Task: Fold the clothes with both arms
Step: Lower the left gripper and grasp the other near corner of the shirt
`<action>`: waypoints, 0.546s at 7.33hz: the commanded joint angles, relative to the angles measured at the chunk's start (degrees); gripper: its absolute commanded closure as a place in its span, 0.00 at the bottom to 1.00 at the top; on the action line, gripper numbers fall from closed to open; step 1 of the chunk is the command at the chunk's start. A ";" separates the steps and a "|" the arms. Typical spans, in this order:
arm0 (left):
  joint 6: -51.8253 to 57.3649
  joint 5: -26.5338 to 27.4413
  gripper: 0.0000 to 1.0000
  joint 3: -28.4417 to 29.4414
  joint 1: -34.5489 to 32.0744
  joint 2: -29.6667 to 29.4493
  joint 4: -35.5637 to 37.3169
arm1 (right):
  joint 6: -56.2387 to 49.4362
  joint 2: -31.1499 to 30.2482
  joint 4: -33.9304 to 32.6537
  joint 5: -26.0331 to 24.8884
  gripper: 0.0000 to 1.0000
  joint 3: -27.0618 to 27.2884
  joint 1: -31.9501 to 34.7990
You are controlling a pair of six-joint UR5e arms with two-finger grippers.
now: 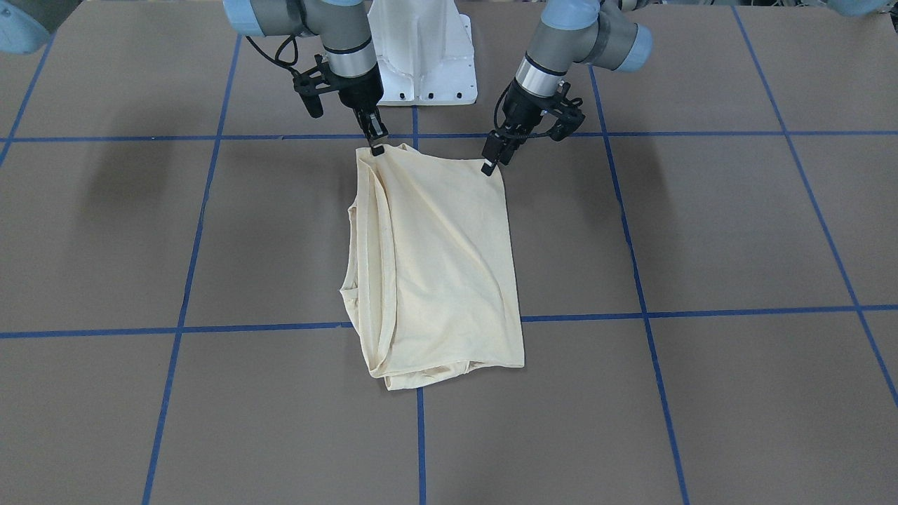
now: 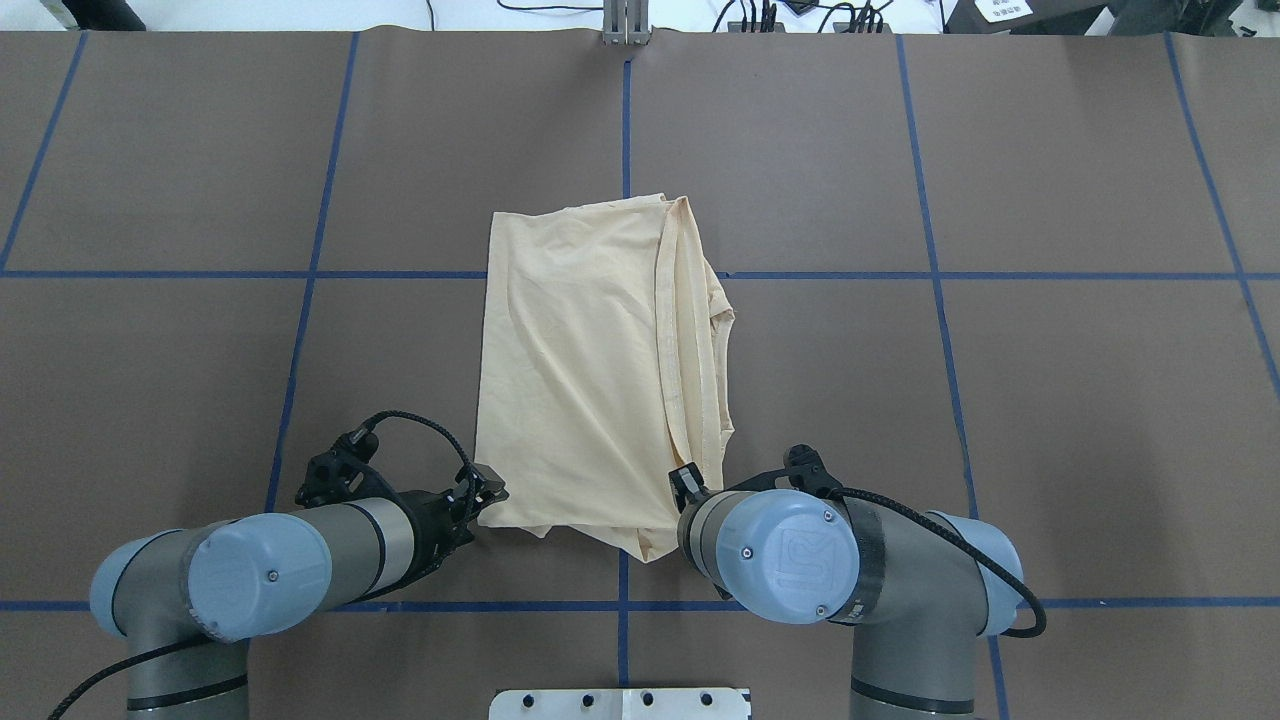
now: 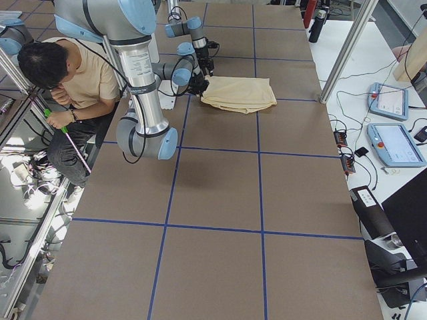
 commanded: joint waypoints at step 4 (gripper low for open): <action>-0.51 -0.11 1.00 -0.82 0.18 0.10 -0.23 | -0.10 -0.02 0.07 -0.19 1.00 0.37 0.09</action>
